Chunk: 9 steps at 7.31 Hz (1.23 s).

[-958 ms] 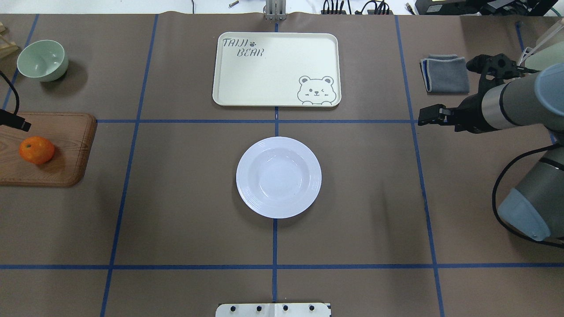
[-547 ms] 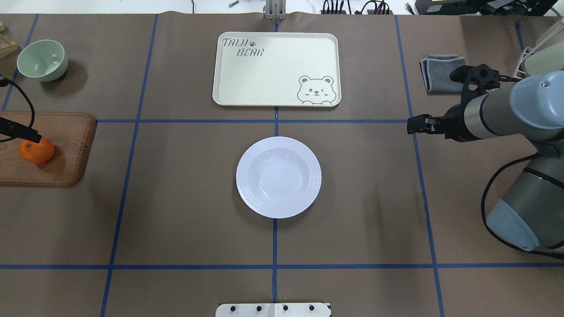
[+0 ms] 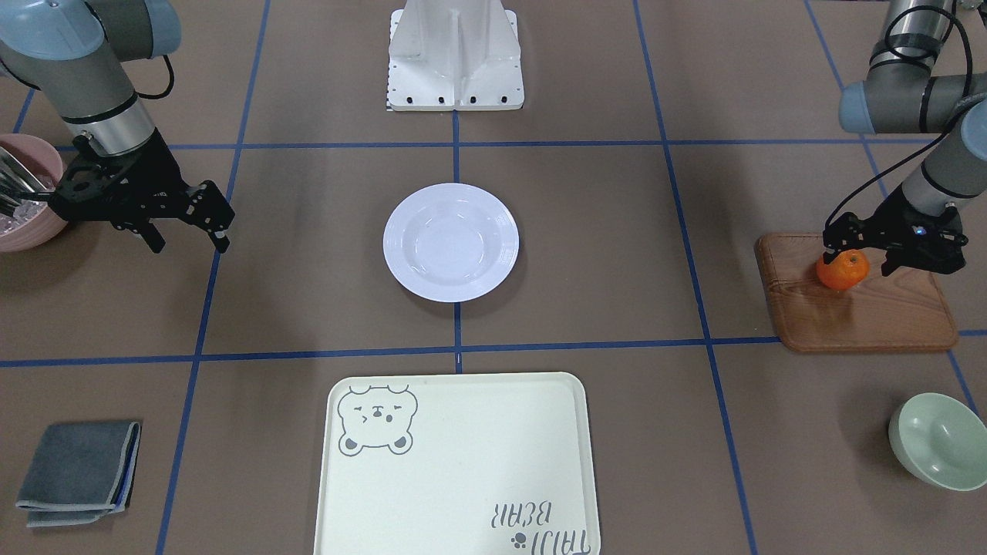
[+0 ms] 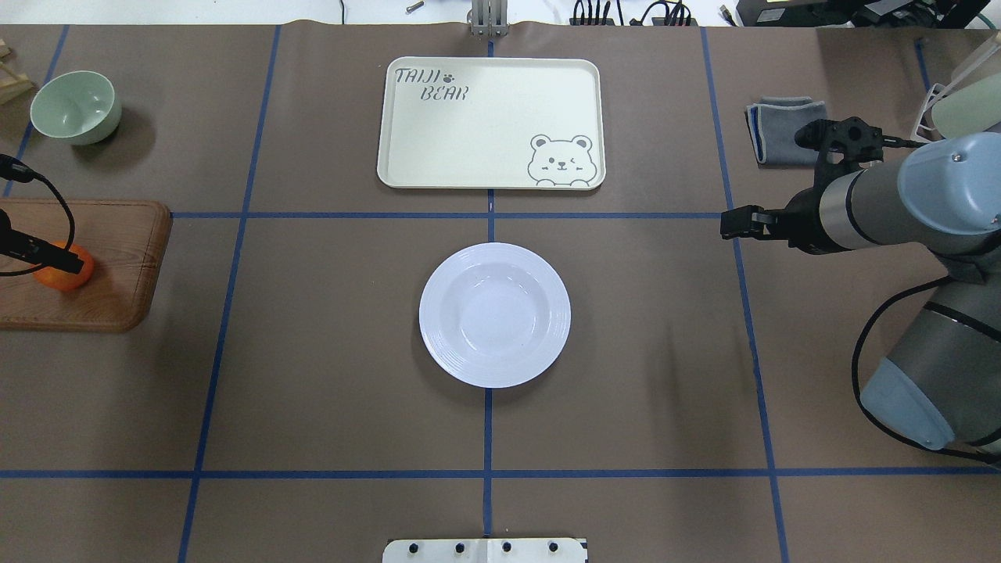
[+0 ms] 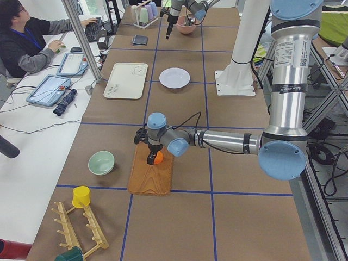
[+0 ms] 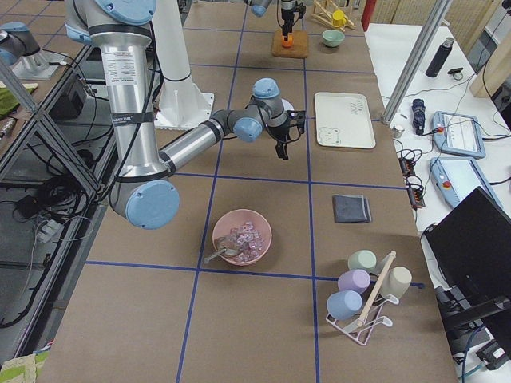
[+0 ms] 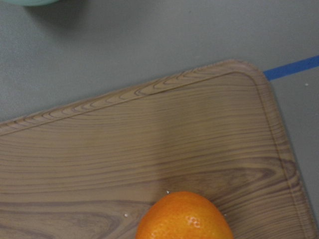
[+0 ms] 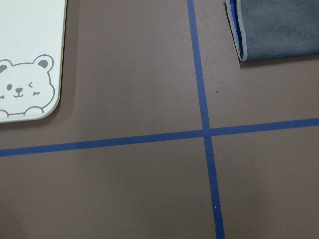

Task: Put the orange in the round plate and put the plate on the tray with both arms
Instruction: 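Lower the left gripper onto the orange while the right arm reaches forward, then lower the orange onto the white plate with the left gripper while the right approaches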

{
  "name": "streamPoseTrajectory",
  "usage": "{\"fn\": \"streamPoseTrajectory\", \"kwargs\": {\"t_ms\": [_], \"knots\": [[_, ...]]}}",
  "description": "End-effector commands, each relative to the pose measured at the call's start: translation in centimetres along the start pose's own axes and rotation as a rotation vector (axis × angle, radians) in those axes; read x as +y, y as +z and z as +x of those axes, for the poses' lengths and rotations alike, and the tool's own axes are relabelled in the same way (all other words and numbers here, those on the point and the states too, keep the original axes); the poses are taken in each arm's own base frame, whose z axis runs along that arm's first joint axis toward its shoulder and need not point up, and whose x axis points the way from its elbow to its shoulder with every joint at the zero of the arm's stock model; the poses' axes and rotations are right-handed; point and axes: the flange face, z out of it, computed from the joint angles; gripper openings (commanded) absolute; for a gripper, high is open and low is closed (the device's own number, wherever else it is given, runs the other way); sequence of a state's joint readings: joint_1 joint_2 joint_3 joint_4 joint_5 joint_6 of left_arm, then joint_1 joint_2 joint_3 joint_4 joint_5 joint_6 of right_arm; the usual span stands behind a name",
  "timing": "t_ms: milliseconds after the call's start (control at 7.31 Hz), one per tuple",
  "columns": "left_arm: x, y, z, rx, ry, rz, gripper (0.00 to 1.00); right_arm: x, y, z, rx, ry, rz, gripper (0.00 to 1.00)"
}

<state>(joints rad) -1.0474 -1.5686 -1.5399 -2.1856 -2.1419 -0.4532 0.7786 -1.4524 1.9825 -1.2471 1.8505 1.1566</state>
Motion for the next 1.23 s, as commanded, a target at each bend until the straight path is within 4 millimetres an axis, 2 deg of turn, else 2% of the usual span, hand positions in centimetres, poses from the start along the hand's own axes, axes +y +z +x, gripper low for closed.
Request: {"fn": "streamPoseTrajectory", "kwargs": {"t_ms": [0,274,411,547,684,821,1095], "knots": [[0.3,1.1,1.4,0.025,-0.015,0.009,0.99,0.0,0.1,0.0,0.005,0.000,0.008,1.00],[0.9,2.2,2.4,0.036,-0.005,-0.009,0.99,0.2,0.3,0.1,0.012,-0.004,0.015,1.00],[1.0,2.3,2.7,0.039,0.001,-0.011,0.96,0.4,0.4,-0.1,0.015,-0.008,0.019,1.00],[1.0,2.3,2.7,0.043,0.007,-0.004,0.73,0.4,0.4,-0.1,0.015,-0.007,0.019,1.00],[0.9,2.1,2.8,0.045,0.017,0.001,0.14,0.4,0.4,0.0,0.016,-0.006,0.018,1.00],[0.4,0.8,3.9,0.060,0.034,0.026,0.00,0.4,0.5,0.1,0.018,-0.004,0.018,1.00],[-1.4,-3.3,7.5,0.115,0.056,0.067,0.00,0.5,0.4,0.0,0.015,-0.003,0.018,1.00]]}}
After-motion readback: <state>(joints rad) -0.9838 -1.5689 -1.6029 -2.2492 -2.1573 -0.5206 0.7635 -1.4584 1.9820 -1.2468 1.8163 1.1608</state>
